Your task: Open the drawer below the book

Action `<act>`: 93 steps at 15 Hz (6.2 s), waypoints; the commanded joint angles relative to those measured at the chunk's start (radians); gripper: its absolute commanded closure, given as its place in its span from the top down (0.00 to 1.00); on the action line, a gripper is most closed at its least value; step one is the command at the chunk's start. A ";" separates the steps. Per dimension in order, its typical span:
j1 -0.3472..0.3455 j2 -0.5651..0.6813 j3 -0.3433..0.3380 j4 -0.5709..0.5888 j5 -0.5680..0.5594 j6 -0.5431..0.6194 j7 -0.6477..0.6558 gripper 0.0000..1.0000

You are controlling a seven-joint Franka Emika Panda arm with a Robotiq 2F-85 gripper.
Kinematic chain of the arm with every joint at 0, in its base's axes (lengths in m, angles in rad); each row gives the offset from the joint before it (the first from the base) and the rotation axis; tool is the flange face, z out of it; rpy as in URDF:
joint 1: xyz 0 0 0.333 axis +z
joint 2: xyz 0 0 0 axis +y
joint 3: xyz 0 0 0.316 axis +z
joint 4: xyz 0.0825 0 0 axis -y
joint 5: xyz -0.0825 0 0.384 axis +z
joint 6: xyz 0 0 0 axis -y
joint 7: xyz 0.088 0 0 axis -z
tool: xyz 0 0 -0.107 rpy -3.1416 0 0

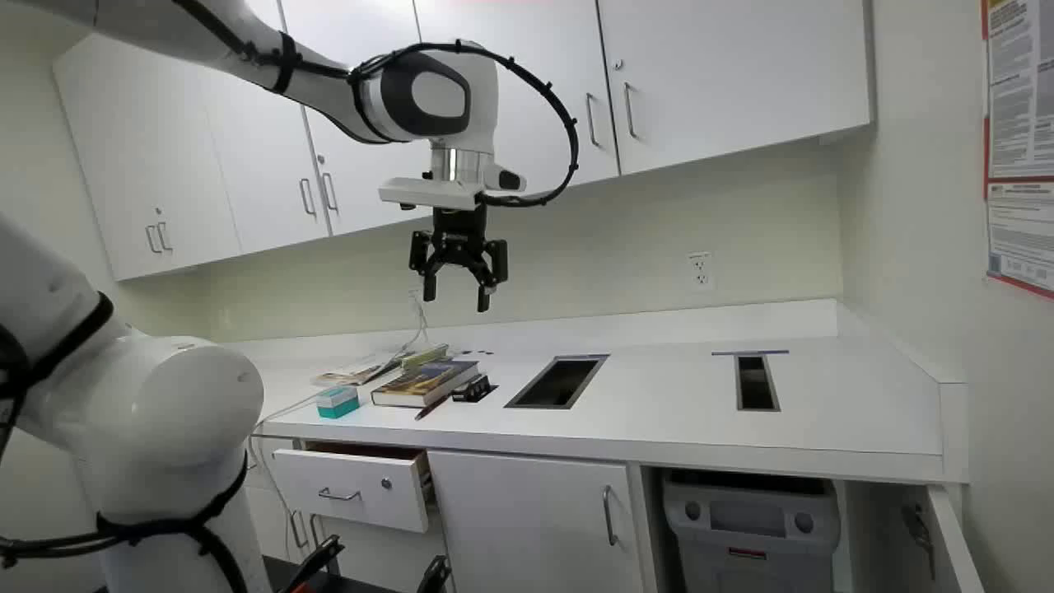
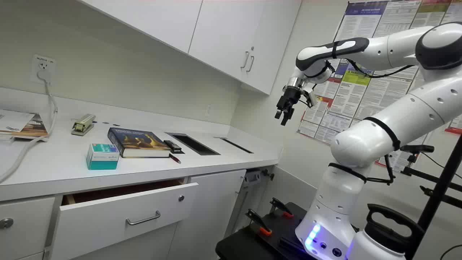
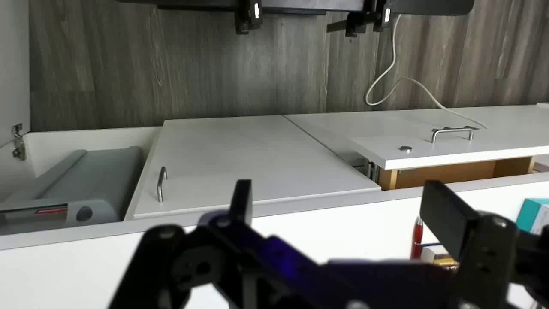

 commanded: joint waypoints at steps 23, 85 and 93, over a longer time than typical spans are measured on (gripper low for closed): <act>0.425 -0.137 0.603 -0.243 -0.020 0.219 0.013 1.00; 0.785 1.352 0.830 0.293 -1.631 0.172 1.636 1.00; 0.845 1.478 0.800 0.427 -1.619 0.034 1.658 1.00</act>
